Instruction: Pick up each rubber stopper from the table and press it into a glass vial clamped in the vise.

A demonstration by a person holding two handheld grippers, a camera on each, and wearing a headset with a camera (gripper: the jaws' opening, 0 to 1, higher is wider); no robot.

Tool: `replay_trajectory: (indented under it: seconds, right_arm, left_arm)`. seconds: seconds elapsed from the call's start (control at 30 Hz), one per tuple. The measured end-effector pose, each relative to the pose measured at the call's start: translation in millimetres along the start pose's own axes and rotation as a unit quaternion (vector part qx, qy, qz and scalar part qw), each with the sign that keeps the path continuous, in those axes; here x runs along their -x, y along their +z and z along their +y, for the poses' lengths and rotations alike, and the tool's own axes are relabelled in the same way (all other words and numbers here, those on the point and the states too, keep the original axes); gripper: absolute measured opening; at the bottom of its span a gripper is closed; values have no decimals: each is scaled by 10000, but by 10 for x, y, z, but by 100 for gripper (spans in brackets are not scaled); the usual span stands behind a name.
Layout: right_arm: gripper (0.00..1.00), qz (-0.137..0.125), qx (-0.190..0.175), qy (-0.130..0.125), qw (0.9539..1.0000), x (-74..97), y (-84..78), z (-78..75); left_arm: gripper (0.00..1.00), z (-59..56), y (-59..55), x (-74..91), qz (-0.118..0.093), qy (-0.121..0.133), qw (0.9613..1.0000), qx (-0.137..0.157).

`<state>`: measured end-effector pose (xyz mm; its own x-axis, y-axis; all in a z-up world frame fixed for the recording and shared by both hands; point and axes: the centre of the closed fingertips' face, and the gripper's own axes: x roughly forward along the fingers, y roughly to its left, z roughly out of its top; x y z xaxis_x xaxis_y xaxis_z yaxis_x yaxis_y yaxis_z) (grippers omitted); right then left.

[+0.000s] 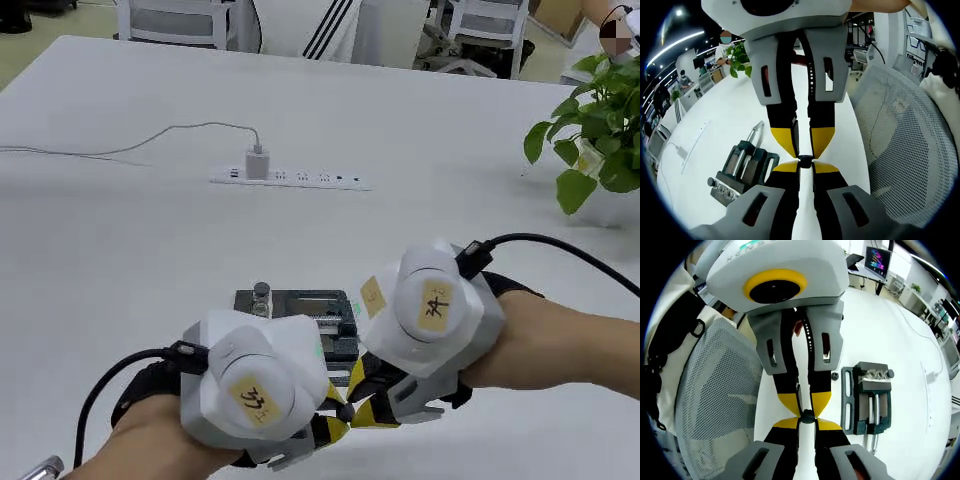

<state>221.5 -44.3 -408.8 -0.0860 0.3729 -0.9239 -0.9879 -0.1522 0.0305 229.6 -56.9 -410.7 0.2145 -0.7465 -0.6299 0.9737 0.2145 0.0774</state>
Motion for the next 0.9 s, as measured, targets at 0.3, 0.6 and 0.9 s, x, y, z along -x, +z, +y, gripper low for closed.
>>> replay_trajectory:
  seconds: [0.3, 0.6, 0.9]
  right_arm:
    - [6, -10, 43, -12, 10000, 12, 14, 11]
    - [8, -517, -68, 213, 9984, 38, 38, 31]
    - [12, -1042, -741, 325, 9913, 70, 24, -4]
  left_arm:
    - [5, 3, -7, 11, -92, 28, 9996, 247]
    - [4, -13, -4, 56, -393, 66, 9967, 700]
    - [4, -9, -29, 66, -568, 134, 9921, 1108]
